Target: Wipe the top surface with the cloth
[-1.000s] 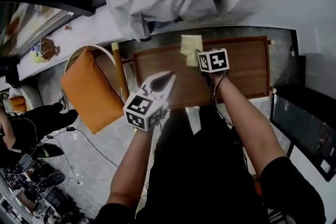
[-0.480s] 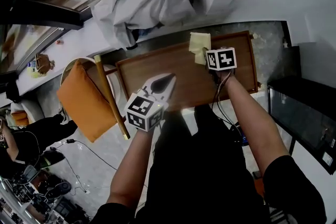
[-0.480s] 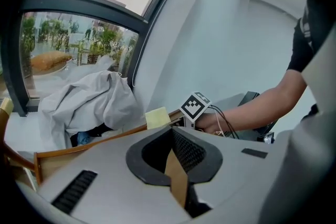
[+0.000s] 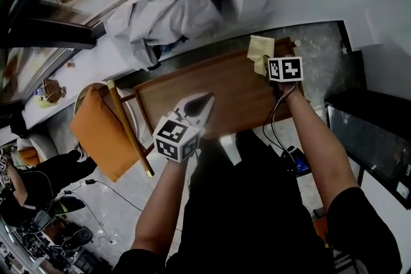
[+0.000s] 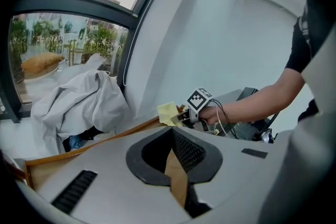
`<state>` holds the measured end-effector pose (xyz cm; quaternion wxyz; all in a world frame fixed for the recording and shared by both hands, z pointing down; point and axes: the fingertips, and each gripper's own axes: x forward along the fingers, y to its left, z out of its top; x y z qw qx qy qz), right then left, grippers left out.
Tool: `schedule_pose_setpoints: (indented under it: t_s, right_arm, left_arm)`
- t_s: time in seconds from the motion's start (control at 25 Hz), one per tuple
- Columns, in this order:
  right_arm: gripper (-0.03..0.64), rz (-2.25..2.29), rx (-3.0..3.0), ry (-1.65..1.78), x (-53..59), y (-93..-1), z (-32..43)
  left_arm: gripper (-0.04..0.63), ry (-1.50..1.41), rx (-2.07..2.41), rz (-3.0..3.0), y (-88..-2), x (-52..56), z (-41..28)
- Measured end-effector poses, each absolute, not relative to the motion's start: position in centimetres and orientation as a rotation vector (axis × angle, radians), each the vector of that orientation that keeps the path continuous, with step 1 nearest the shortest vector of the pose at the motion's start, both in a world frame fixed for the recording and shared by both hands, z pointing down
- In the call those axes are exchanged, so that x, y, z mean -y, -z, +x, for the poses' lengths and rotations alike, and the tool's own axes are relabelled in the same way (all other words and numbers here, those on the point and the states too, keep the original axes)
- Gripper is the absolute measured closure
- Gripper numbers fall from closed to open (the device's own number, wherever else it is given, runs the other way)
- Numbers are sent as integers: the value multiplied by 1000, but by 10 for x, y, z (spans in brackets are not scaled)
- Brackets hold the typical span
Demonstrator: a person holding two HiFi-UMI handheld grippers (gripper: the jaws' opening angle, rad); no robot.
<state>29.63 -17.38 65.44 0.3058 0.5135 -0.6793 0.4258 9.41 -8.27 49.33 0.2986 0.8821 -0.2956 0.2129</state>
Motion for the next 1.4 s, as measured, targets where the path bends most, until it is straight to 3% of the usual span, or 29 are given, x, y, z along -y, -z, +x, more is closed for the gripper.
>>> schedule_pose_setpoints:
  t_s: [0.36,0.84,1.08,1.4]
  right_arm:
    - [584,1498,1693,-1124,176,-649,354]
    - [584,1697,1560,-1083,170,-636,375]
    - [584,1638,1723,-1104,163,-615,293]
    - [584,1311,1971,-1101,139,-609,112]
  left_arm:
    - [583,-572,792,2355,-487,86,104]
    - [583,-548,837,2349,-480,82,79]
    - [584,-523,931,2324,-471,82,29]
    - [583,-499,1068,2288,-459,63,-61]
